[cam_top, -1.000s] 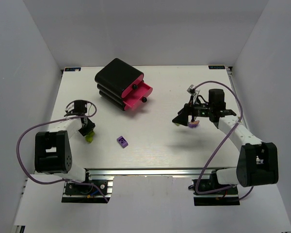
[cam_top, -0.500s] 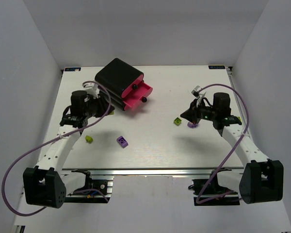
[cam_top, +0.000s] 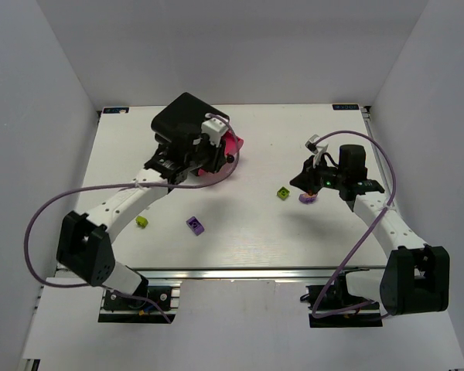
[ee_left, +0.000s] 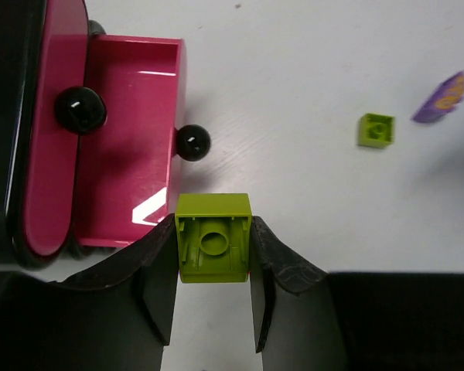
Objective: Sort the legos into containers by color
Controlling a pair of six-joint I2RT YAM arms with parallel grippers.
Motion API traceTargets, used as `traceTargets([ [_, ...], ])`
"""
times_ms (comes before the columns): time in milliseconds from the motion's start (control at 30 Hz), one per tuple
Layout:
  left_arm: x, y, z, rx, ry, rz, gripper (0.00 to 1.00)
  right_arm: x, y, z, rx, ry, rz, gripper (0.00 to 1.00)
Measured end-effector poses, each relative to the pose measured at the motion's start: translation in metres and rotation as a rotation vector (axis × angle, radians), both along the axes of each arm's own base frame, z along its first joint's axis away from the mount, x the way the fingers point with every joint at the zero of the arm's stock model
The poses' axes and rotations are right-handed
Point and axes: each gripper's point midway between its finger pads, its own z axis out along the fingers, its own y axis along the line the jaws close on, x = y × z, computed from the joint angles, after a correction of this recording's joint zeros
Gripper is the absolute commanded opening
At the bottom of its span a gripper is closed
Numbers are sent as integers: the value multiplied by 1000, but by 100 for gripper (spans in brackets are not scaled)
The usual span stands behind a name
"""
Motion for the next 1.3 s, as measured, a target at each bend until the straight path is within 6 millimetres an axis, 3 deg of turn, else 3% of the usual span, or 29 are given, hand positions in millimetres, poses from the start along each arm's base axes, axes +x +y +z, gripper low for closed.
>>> traceTargets([
  [133,22,0,-30,156,-43,74,0,1,-1,0,-3,0,-5,0],
  [300,47,15,-61,319,-92,206,0,1,-1,0,-3,2,-8,0],
  [467,63,29,-62,390,-153,301,0,1,-1,-1,-5,1,-11,0],
  [633,76,30,-57,405,-192,342,2,1,-1,-1,-5,1,-11,0],
  [700,79,30,-57,409,-197,348,10,1,-1,-1,-5,1,-11,9],
  [767,81,30,-60,420,-197,354,32,1,-1,-1,-5,3,-11,22],
  [800,83,30,-62,424,-196,357,40,1,-1,-1,-6,2,-10,36],
  [833,85,29,-63,428,-195,360,47,0,-1,-2,-6,8,-10,41],
  [867,86,29,-66,432,-192,361,56,0,-2,-2,-11,6,-7,54],
  [967,87,28,-74,440,-177,359,71,0,-2,-4,-27,2,6,68],
  [1100,85,22,-71,427,-173,354,73,2,-5,-5,-64,-29,21,80],
  [1300,79,17,-47,350,-166,347,72,13,-8,-24,-175,-54,42,83],
])
